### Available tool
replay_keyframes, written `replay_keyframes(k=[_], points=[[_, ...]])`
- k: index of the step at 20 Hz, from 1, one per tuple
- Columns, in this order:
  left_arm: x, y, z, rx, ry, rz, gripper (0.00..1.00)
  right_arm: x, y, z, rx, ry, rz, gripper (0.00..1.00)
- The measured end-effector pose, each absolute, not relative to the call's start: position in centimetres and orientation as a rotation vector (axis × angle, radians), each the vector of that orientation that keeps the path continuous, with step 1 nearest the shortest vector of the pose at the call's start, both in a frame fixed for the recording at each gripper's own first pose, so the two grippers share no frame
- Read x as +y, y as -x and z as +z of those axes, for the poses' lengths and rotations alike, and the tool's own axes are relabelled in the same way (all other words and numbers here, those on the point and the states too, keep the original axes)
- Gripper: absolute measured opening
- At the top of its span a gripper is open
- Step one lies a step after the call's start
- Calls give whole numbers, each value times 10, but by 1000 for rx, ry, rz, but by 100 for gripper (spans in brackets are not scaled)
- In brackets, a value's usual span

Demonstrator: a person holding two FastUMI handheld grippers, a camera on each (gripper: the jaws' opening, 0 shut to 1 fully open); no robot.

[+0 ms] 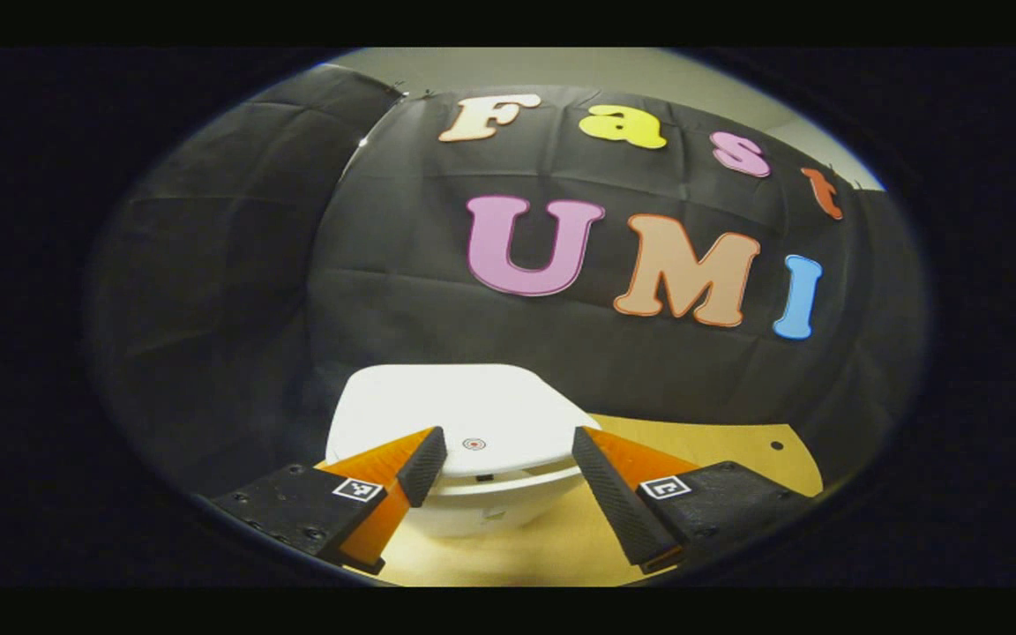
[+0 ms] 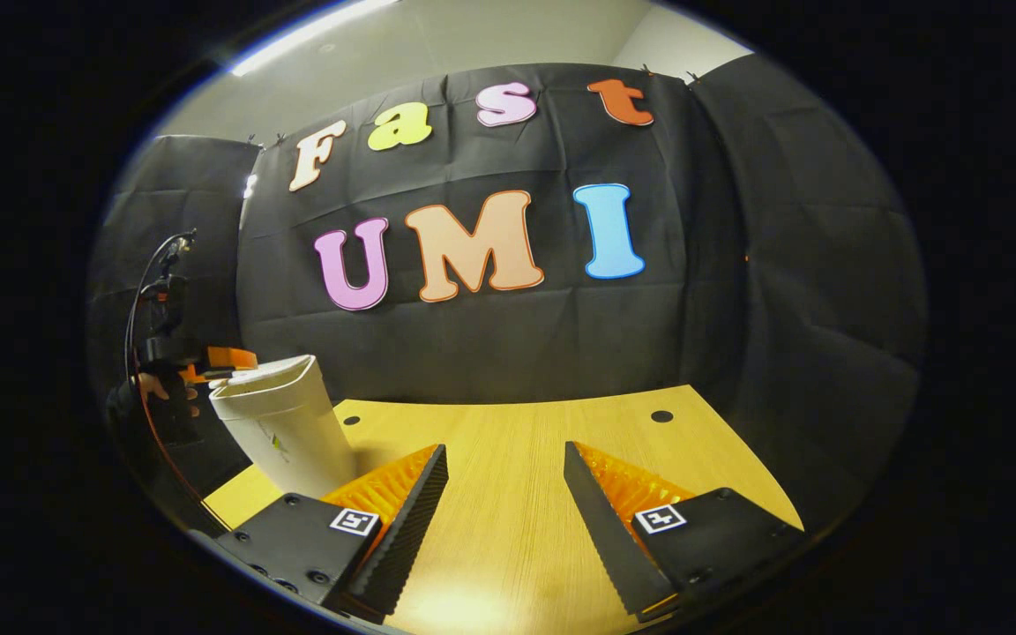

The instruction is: Press the lid of the desktop garbage bin to open it, pick up the crumpled paper on the desktop and throw it into the bin, then pick up the pop can on the desktop and drop it into the bin, and finally close the garbage bin lid.

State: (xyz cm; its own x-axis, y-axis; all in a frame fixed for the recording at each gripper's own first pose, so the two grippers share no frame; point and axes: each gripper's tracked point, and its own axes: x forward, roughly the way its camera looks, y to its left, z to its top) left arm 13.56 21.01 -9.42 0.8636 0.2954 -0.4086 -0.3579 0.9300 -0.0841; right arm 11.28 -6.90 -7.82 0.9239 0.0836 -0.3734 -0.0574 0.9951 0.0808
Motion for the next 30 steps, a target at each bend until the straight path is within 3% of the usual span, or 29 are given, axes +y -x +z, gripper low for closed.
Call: replay_keyframes(k=[8,15,18,23,30], points=[[217,-143,-119,480,-38,336,88,-67,-117,-93,420,-74,96,90],[216,-151,-110,434,-20,285,86,-64,-126,-93,413,-149,117,93],[202,-153,-72,331,-24,286,94,-77,-126,-63,346,-154,98,93],[118,-135,8,57,-51,195,92,-104,-121,6,180,-122,57,96],[-34,-87,12,-31,23,54,92,-116,-96,24,117,-39,108,95]])
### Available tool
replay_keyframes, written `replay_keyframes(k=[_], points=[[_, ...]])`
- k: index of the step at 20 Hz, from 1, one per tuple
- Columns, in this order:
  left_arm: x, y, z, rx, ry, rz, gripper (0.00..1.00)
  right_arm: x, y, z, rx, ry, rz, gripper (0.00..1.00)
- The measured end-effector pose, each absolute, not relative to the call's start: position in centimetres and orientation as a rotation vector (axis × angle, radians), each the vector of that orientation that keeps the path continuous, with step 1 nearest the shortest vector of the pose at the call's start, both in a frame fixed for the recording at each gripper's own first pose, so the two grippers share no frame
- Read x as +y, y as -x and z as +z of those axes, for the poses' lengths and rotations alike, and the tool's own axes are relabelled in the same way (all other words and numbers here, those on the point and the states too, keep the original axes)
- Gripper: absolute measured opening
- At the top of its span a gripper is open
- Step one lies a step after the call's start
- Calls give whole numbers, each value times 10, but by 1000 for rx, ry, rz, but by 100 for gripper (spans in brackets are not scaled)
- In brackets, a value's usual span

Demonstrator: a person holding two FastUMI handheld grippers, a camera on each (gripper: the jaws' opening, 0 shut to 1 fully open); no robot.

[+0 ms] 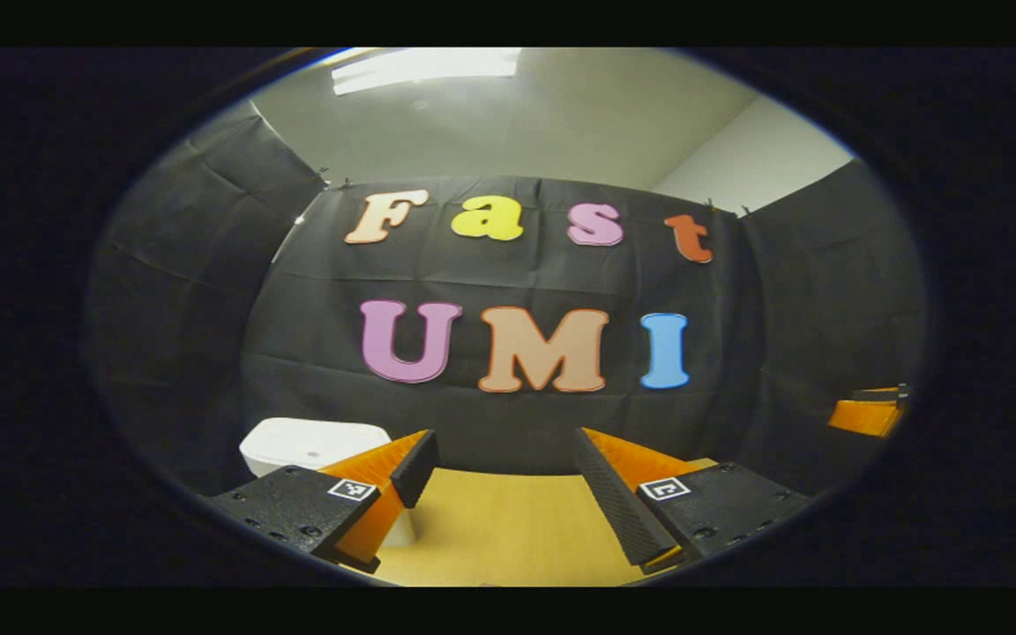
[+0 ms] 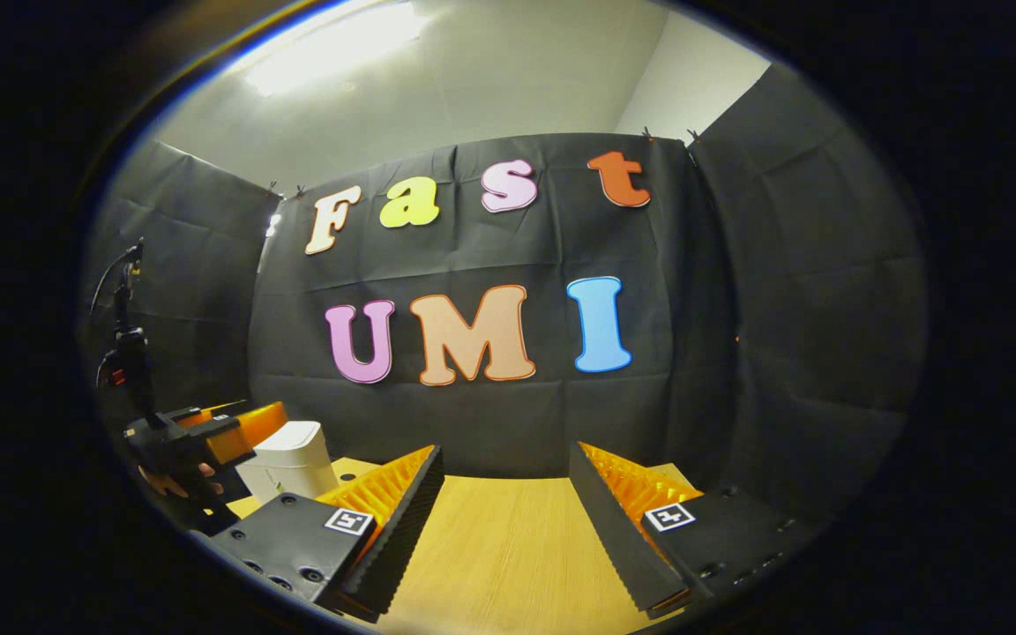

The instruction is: Press the lid of the desktop garbage bin to open it, pick up the crumpled paper on the desktop and throw it into the bin, then pick up the pop can on the desktop and drop it into the bin, and finally close the garbage bin lid.

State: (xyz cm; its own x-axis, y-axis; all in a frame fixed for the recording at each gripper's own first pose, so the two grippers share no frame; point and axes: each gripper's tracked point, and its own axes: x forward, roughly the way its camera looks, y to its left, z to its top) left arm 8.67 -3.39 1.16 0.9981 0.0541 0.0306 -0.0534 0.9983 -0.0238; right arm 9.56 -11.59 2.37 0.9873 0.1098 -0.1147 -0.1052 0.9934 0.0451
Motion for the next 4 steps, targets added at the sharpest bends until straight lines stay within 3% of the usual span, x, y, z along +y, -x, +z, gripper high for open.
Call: replay_keyframes(k=[4], points=[[-89,-73,6,0,0,-46,91,-120,-77,23,126,-23,136,96]])
